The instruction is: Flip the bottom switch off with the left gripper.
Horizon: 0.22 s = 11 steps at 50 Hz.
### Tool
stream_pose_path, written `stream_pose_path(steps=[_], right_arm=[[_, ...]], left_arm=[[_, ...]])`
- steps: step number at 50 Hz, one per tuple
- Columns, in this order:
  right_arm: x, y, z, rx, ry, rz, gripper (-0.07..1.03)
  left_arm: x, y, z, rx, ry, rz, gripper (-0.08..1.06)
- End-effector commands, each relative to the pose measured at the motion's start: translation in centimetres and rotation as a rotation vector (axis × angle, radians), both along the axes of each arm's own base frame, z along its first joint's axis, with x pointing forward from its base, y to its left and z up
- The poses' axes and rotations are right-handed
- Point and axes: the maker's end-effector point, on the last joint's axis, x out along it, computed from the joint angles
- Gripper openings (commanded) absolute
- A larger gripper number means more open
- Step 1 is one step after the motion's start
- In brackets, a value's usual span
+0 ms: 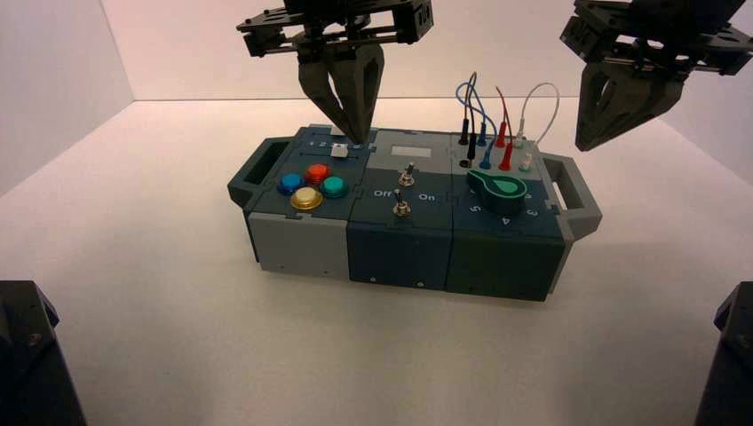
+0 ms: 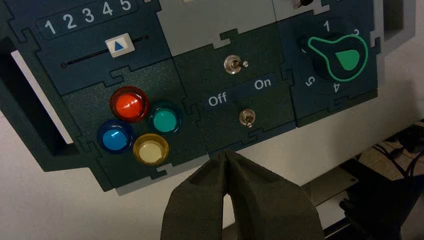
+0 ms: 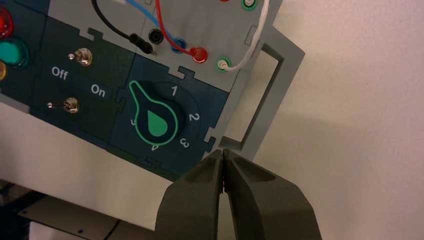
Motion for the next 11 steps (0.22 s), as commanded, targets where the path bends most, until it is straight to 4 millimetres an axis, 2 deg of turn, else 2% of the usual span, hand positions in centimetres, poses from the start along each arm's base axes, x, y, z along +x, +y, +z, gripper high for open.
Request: stream_pose_path(steps=[1, 11], right_arm=[[0.53, 0.32, 0.67, 0.012, -0.032, 0.005, -0.02], [0.64, 0.37, 0.74, 0.015, -0.037, 0.005, -0.02]], left_arm=[[0.57, -0.73, 1.63, -0.043, -0.038, -0.002, -0.03], [0.57, -0.73, 1.48, -0.039, -0.035, -0.002, -0.03]])
